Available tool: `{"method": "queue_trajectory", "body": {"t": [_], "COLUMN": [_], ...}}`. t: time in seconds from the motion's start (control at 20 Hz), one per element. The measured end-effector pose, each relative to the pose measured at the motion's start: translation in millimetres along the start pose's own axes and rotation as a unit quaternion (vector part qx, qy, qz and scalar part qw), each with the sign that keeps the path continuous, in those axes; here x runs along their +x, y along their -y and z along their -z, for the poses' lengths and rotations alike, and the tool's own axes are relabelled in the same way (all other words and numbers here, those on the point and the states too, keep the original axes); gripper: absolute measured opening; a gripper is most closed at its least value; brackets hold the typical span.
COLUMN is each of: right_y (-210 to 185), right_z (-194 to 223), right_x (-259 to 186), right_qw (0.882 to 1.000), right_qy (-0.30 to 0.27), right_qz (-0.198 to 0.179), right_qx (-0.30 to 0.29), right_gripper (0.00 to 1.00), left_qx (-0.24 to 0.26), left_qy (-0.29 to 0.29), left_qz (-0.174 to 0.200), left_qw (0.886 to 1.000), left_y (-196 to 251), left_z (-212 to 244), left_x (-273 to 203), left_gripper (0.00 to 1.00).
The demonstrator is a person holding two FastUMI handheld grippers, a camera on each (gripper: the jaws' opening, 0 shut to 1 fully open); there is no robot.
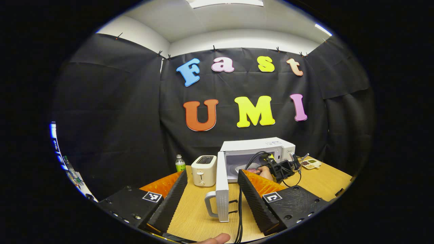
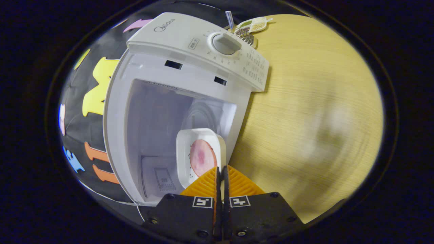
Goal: Open the microwave oven with the left hand, put the food in, and close the microwave oven.
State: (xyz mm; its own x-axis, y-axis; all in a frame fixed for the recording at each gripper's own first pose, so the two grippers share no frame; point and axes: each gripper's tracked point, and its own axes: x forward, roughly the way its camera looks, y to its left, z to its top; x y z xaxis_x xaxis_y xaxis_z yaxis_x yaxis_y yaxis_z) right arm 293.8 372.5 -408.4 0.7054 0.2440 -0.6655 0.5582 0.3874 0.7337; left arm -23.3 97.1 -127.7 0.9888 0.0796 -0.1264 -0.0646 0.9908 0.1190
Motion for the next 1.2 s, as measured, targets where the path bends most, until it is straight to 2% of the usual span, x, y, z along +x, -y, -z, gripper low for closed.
{"method": "queue_trajectory", "body": {"t": [0.2,0.25,0.35,0.5,0.55,0.6,0.95,1.2], "right_y": [-17,-19,-28,-29,-29,-30,-27,-26], "right_z": [-15,-19,-24,-14,-11,-11,-31,-44], "right_x": [29,36,47,64,70,73,75,74], "right_qw": [0.999,0.999,0.998,0.997,0.997,0.997,0.992,0.989], "right_qy": [0.032,0.041,0.060,0.051,0.047,0.048,0.084,0.105], "right_qz": [-0.002,-0.003,-0.008,-0.004,-0.006,-0.007,-0.003,-0.026], "right_qx": [-0.011,-0.016,-0.036,-0.052,-0.059,-0.066,-0.091,-0.100], "right_gripper": [0.00,0.05,0.06,0.06,0.00,0.06,0.07,0.07], "left_qx": [-0.008,-0.009,-0.011,-0.010,-0.007,-0.002,-0.001,-0.007], "left_qy": [-0.013,-0.018,-0.032,-0.036,-0.034,-0.031,-0.022,-0.027], "left_qz": [0.003,0.002,-0.001,0.001,0.003,0.003,0.013,0.009], "left_qw": [1.000,1.000,0.999,0.999,0.999,0.999,1.000,1.000], "left_y": [-1,-4,-7,-6,-6,-5,1,-1], "left_z": [13,17,27,29,29,27,23,26], "left_x": [11,14,20,23,23,22,21,17], "left_gripper": [0.92,0.92,0.92,0.92,0.92,0.92,0.92,0.92]}}
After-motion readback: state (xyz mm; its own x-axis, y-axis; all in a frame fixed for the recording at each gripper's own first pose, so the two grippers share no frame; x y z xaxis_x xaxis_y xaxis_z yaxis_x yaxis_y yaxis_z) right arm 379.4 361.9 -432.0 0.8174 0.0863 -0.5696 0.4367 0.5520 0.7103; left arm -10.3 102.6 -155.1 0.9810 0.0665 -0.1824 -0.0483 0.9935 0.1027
